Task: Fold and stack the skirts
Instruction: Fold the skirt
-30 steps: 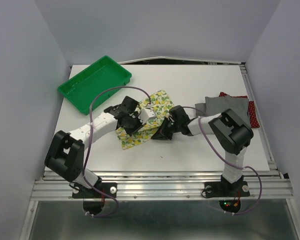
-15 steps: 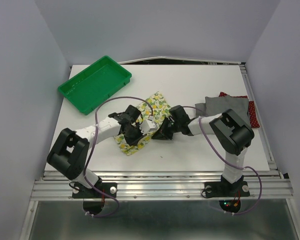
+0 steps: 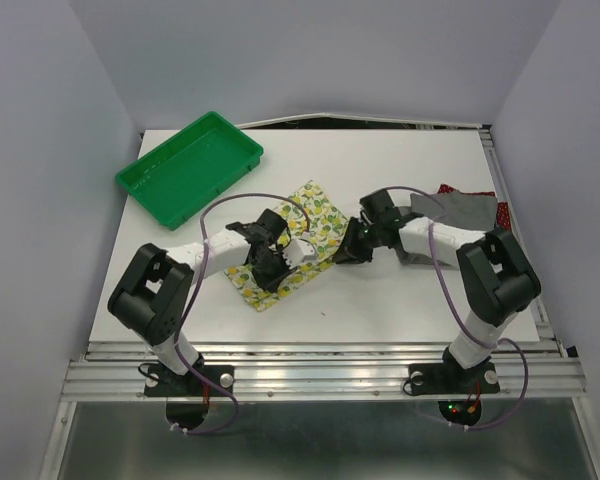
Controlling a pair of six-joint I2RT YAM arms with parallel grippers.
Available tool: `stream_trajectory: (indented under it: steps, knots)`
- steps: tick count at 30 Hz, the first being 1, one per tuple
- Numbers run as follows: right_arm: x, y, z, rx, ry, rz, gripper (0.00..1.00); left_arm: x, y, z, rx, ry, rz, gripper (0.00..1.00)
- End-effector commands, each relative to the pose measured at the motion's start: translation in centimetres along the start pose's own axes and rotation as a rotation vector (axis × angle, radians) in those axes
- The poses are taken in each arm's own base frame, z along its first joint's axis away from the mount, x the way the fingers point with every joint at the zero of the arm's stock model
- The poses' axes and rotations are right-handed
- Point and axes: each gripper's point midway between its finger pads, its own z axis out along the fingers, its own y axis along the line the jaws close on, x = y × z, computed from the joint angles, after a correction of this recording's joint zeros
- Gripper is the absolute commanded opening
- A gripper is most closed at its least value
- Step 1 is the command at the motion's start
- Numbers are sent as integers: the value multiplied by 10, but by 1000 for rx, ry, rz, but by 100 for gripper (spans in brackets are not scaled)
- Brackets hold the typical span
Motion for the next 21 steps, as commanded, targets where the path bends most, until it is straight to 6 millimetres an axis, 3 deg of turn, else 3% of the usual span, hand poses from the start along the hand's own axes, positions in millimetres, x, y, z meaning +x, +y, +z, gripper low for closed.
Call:
stream_trajectory:
  steps: [1,3,7,10,15,21]
  knots:
    - [-11,-34,-22,85,-19,-35,21,-20,-4,-6,34,-47,-13,0]
    - [-21,-41,-23,90,-44,-41,21,-28,-4,-13,35,-63,-11,0]
    - [-54,-31,-29,68,-152,-106,21,-31,-3,-19,27,-65,-10,0]
    - [-70,-29,-20,80,-173,-136,20,-31,-3,-20,23,-60,-14,0]
    - [-76,-43,3,118,-154,-113,18,-39,-17,-30,91,-98,16,0]
    - [-73,-61,24,159,-113,-78,12,-15,-26,-18,133,-27,59,0]
